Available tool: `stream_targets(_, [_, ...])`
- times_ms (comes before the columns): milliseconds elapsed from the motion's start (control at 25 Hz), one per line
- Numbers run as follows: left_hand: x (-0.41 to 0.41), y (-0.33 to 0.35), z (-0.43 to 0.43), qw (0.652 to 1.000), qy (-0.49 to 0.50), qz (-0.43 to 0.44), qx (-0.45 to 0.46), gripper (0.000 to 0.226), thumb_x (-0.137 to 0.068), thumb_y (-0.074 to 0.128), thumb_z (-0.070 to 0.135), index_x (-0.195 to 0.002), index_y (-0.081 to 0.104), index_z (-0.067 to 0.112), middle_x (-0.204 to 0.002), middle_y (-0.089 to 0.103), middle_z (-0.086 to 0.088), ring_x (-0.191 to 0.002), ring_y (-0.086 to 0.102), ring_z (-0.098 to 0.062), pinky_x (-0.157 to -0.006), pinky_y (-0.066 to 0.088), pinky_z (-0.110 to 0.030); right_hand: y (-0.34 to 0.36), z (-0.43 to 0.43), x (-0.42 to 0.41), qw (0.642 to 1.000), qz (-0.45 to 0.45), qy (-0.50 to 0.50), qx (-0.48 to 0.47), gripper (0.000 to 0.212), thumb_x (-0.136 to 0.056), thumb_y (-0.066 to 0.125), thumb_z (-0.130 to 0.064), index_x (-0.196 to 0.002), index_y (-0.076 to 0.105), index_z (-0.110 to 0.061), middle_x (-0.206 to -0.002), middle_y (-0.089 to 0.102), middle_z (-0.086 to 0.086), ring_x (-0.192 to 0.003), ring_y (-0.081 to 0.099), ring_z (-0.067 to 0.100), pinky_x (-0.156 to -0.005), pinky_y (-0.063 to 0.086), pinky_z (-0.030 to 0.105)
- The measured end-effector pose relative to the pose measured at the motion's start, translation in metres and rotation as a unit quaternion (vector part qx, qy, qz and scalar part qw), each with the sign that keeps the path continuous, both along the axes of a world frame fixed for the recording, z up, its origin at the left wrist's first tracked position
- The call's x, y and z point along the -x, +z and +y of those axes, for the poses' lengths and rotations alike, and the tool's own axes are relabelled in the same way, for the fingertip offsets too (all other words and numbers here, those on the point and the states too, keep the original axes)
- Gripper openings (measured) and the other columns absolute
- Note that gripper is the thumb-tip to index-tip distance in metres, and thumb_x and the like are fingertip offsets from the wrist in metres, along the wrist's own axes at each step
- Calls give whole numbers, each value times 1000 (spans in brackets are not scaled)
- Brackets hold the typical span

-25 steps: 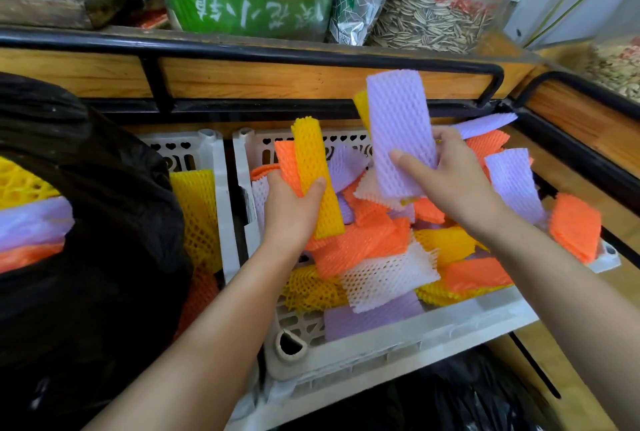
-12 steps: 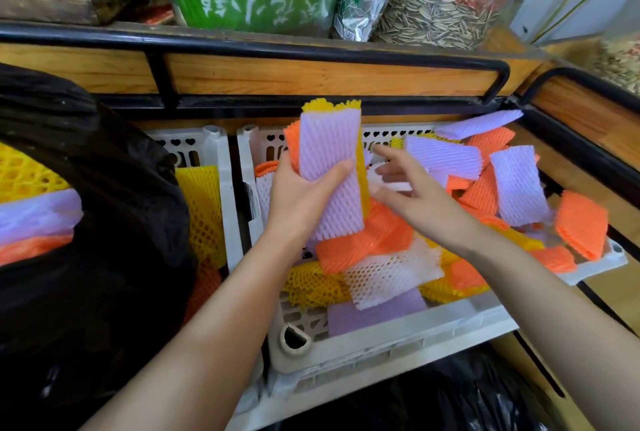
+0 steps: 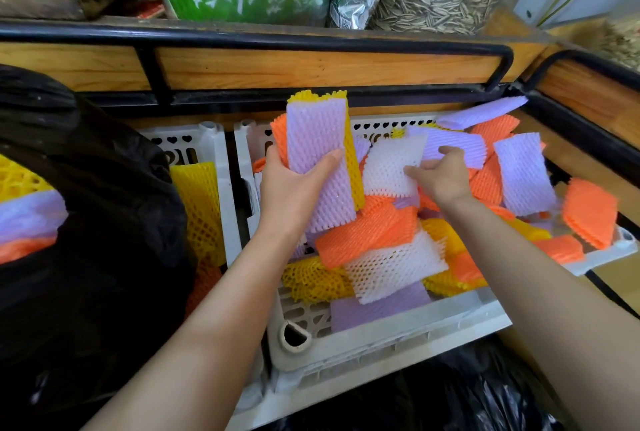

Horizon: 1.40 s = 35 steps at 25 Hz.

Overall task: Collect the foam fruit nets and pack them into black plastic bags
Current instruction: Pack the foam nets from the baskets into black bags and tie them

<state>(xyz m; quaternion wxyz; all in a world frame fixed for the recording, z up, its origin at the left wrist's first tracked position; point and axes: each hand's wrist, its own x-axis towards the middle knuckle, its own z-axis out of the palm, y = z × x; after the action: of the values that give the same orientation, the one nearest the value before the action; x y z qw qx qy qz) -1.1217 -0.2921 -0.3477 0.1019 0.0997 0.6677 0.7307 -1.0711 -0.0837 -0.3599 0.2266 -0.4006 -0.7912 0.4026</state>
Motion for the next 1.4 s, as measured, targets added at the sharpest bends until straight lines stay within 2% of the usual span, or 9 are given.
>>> stream_targets(160, [-1,-3,1,999,24,7,41,47,-78,74,33,-114,46,19,-108,58,5,-99,59,-13,-80,48,-29,38,-11,-15,993,100,4,-68,46,-89,58,-8,-132,41,-5,-113,57,5,-96,56,17,-78,43,20])
stream_targets(320, [-1,-6,3,995,-12,5,98,70,-69,72,54,-119,44,14,-111,58,7,-103,59,-15,-90,49,-37,47,-64,-31,963,92,189,-167,30,-86,59,-5,-115,57,-11,-110,57,-1,-85,55,8,-73,44,11])
stream_targets(480, [-9,0,4,992,-111,-45,37,112,-55,67,72,-141,24,14,-128,51,7,-116,54,-13,-100,45,-39,37,-104,-39,938,62,328,-90,35,-93,51,-8,-127,50,-16,-110,53,-7,-95,52,4,-75,43,7])
stream_targets(640, [-1,-6,5,998,-56,-5,38,98,-62,81,49,-138,33,11,-117,54,12,-112,55,-9,-98,45,-33,42,-101,-42,917,92,389,-1,46,-90,41,10,-126,46,-18,-120,57,-1,-102,55,3,-88,41,14])
stream_targets(800, [11,-10,4,999,44,23,21,90,-52,71,52,-129,48,12,-119,63,3,-106,62,-10,-95,50,-40,38,-66,-35,942,180,283,-6,32,-87,48,1,-111,51,-19,-106,66,4,-93,60,0,-81,45,15])
stream_targets(920, [15,-11,5,996,71,36,28,91,-52,68,55,-130,47,13,-118,64,4,-105,62,-10,-94,51,-39,16,-35,-21,981,54,163,-87,35,-92,52,-4,-126,46,-5,-123,58,13,-97,56,8,-83,42,14])
stream_targets(1080, [13,-14,4,997,66,35,33,74,-69,76,39,-129,42,12,-119,60,3,-105,59,-11,-87,48,-29,-20,-28,2,971,-145,181,-62,69,-89,60,-36,-138,29,1,-119,59,15,-111,56,28,-86,42,32])
stream_targets(1280, [15,-16,4,996,64,48,41,63,-75,76,32,-125,45,10,-118,61,0,-106,60,-13,-89,50,-31,0,-17,17,985,-65,106,-119,58,-86,66,-28,-132,42,-3,-114,63,14,-113,55,30,-82,37,27])
stream_targets(1400, [12,-13,4,996,63,43,39,61,-78,74,28,-126,40,10,-116,57,2,-106,56,-12,-86,45,-26,3,-4,6,975,-132,120,-135,59,-86,66,-24,-133,43,2,-120,60,19,-114,54,34,-90,39,33])
